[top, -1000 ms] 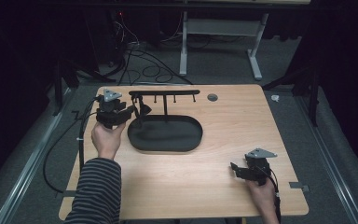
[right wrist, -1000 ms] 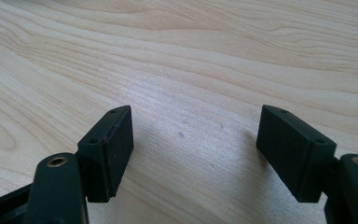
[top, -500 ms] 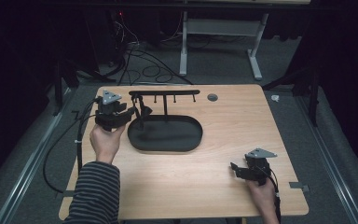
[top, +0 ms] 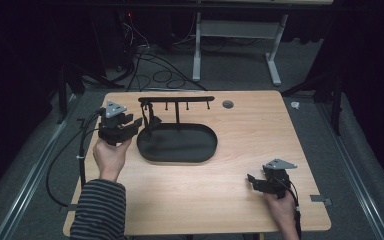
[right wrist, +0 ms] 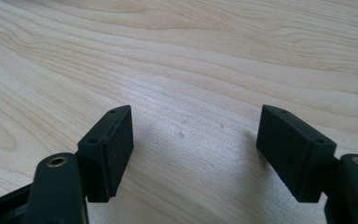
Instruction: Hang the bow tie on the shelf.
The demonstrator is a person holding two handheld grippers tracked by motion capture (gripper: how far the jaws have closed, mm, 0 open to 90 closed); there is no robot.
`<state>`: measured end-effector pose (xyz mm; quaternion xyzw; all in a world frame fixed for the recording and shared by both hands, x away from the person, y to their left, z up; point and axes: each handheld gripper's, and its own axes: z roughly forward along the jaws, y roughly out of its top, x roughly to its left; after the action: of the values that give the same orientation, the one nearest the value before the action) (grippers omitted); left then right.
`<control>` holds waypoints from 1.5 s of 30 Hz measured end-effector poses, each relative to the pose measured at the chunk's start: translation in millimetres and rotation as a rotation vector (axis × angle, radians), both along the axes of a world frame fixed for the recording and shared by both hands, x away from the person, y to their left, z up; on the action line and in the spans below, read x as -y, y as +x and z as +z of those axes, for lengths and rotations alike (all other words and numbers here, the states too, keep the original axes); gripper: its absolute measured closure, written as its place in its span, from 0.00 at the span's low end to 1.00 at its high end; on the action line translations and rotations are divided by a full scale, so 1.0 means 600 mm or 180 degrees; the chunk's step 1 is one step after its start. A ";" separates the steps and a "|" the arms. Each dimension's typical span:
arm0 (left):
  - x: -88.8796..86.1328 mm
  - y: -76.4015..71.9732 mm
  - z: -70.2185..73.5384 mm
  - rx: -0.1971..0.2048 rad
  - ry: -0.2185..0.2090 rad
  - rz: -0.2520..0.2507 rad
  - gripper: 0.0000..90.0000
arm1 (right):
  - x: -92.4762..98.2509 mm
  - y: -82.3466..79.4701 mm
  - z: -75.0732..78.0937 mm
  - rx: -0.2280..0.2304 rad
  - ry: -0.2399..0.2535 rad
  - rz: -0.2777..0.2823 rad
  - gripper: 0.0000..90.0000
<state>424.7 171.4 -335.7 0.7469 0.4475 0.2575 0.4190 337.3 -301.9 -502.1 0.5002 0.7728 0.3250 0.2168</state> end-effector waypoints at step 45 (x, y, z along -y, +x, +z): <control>-0.045 -0.078 -0.016 0.0114 -0.0275 0.0031 0.64 | 0.000 0.000 0.000 -0.0004 -0.0004 -0.0003 0.32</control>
<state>377.7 198.4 -345.0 0.7213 0.4542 0.2533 0.4574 337.3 -301.6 -502.1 0.5006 0.7729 0.3241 0.2168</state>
